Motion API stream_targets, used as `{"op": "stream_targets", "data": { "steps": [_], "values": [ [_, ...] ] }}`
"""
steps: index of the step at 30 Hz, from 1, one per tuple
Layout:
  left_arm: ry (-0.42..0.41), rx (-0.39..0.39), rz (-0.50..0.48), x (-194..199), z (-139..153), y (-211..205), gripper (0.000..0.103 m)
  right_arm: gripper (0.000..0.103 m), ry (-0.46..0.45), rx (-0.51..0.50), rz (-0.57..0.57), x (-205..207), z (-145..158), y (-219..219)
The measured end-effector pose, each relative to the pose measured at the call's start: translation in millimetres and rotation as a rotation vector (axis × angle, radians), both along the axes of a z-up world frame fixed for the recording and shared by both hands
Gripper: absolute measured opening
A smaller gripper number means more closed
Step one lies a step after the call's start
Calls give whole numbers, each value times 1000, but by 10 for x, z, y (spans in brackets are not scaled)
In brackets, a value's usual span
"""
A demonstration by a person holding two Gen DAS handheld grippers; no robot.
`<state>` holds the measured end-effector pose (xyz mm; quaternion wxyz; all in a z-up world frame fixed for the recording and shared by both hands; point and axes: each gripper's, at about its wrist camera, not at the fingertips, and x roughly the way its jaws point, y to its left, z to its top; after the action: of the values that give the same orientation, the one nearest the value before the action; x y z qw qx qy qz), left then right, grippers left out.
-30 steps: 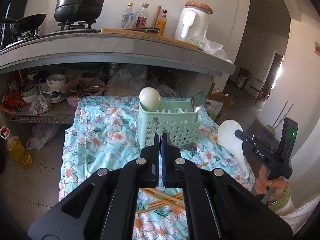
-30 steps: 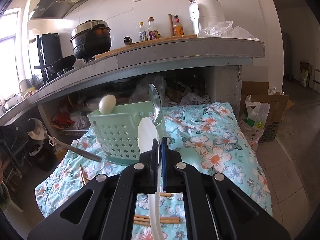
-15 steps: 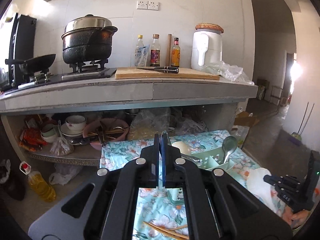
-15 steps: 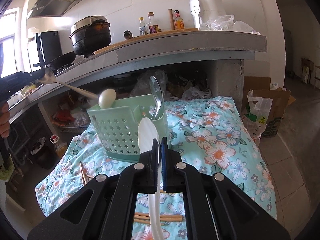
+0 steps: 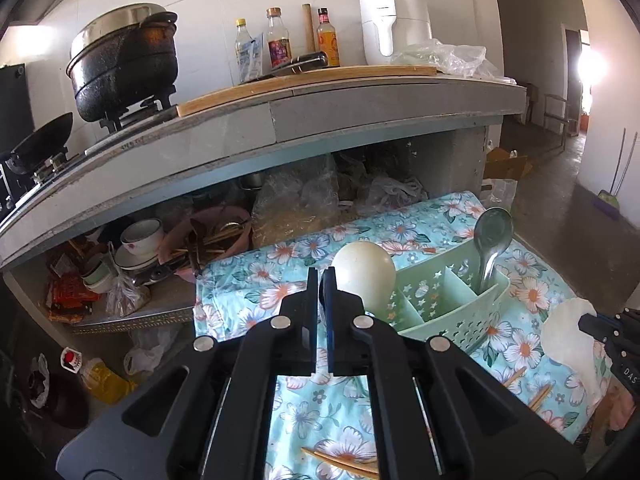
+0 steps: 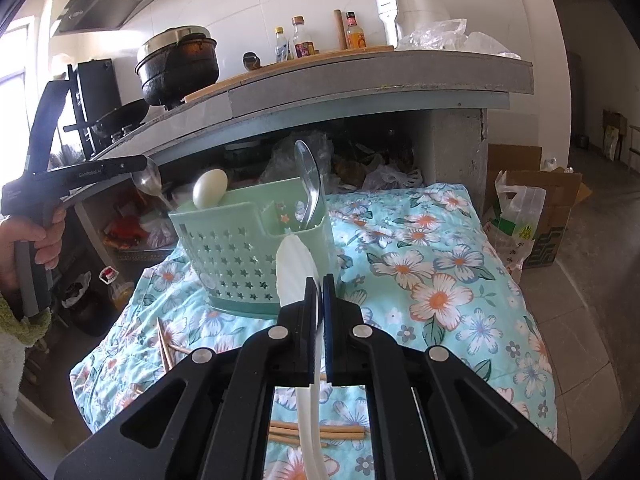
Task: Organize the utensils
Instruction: 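Carry the metal spoon with the left tool up over the green caddy, then lower the metal spoon into the caddy and open the left tool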
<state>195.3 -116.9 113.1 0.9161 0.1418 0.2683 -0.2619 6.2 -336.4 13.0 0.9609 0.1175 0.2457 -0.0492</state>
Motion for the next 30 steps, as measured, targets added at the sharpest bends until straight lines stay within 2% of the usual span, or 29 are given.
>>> {"op": "stream_targets", "data": {
  "steps": [1, 3, 5, 11, 15, 22, 26, 30],
  "values": [
    [16, -10, -5, 17, -18, -8, 3, 4, 1, 0, 0, 0, -2, 1],
    [40, -30, -6, 38, -60, -22, 15, 4, 1, 0, 0, -1, -2, 0],
    [64, -55, -15, 44, -96, -26, 20, 4, 1, 1, 1, -2, -3, -1],
    [85, -73, -13, 5, -164, -18, 21, 4, 4, 27, 4, -5, -15, -43],
    [98, -119, -11, -72, -179, 80, 23, 4, -6, 75, 20, 23, 13, -123],
    [123, -170, 4, -338, -289, 344, 27, 4, -164, 214, 89, 196, 352, -437],
    [162, -210, 34, -472, -427, 571, 28, 4, -272, 275, 143, 471, 570, -567],
    [195, -241, 76, -573, -559, 784, 28, 4, -343, 325, 187, 829, 700, -601]
  ]
}}
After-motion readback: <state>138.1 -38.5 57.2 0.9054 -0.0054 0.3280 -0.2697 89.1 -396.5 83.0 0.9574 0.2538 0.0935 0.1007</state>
